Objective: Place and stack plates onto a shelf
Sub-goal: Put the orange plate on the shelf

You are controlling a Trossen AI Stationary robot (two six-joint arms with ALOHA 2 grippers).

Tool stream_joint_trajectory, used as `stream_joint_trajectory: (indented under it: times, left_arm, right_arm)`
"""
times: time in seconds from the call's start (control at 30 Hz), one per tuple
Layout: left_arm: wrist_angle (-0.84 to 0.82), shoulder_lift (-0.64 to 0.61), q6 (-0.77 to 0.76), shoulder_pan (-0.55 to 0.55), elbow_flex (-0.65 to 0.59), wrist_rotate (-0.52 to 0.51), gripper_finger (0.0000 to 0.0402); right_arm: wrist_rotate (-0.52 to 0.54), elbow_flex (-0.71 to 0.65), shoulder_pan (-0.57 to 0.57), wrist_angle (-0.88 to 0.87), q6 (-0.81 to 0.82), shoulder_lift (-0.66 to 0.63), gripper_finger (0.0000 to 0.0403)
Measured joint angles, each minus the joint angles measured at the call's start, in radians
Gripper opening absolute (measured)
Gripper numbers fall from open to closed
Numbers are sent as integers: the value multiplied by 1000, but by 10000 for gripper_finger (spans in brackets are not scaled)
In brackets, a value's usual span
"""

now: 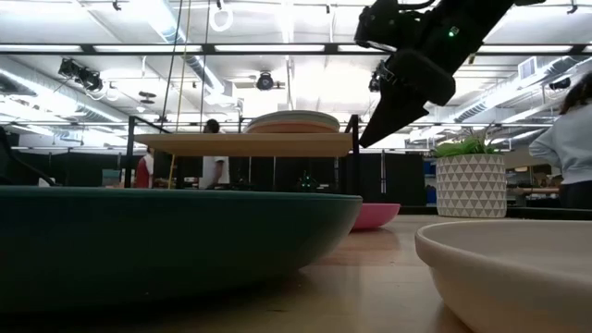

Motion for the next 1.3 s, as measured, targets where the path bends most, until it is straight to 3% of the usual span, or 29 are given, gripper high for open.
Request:
stream_joint_trajectory:
  times: [0.3,0.67,1.0,1.3]
  left_arm:
    - [-47,117,-93,0,7,47,180]
    - [-85,128,-138,-4,6,45,175]
    - [-64,183,-157,-13,5,98,119]
    - [-88,180,-156,-17,6,143,44]
  right_arm:
    - [23,0,19,55,-68,0,91]
    - [22,0,19,92,-113,0,91]
    - [14,0,19,94,-115,0,91]
    - [14,0,19,96,-115,0,91]
